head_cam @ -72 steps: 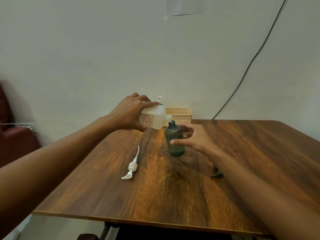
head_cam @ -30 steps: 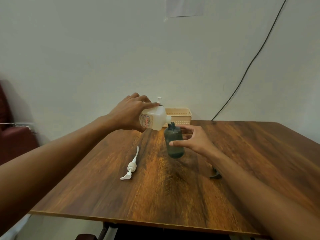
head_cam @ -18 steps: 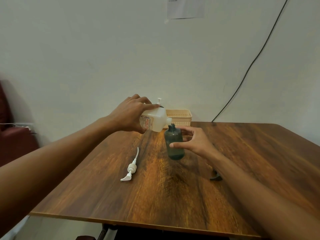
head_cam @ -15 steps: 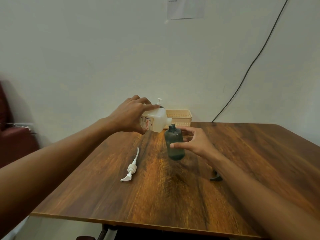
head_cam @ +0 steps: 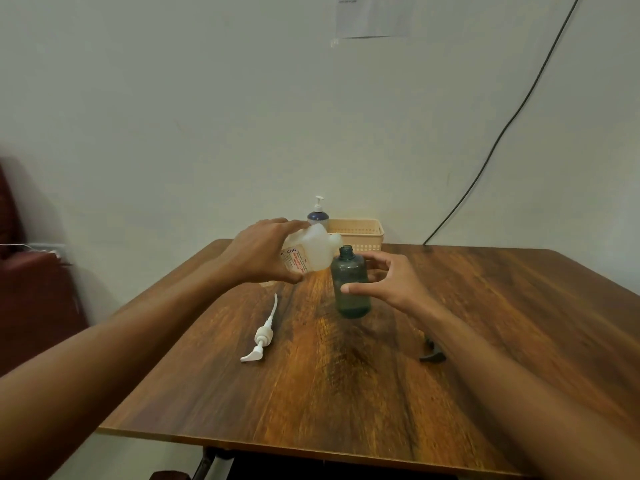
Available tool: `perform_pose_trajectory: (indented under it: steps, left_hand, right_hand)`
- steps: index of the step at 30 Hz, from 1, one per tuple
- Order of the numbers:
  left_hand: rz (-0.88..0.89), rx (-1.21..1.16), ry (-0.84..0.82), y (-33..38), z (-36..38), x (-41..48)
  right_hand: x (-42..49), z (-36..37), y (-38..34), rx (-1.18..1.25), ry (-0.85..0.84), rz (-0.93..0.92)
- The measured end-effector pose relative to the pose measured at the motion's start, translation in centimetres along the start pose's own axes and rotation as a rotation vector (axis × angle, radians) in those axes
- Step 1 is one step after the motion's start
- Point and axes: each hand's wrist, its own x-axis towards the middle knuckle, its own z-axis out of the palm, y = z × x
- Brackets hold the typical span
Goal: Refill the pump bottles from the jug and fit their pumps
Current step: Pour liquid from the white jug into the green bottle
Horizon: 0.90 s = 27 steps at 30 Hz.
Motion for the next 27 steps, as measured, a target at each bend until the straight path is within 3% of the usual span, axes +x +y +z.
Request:
perform_pose_trajectory:
  steps: [15,27]
  left_hand:
    - [-0.333,-0.412,0.214,-0.7,3.0,-3.3]
    - [-0.444,-0.473,0.257,-2.1,3.8,-5.0]
  right_hand:
    - [0.2,-0.6,0.3,0.069,0.045,-0.001]
    - [-0.2,-0.7,0.0,0.068,0.061,0.019]
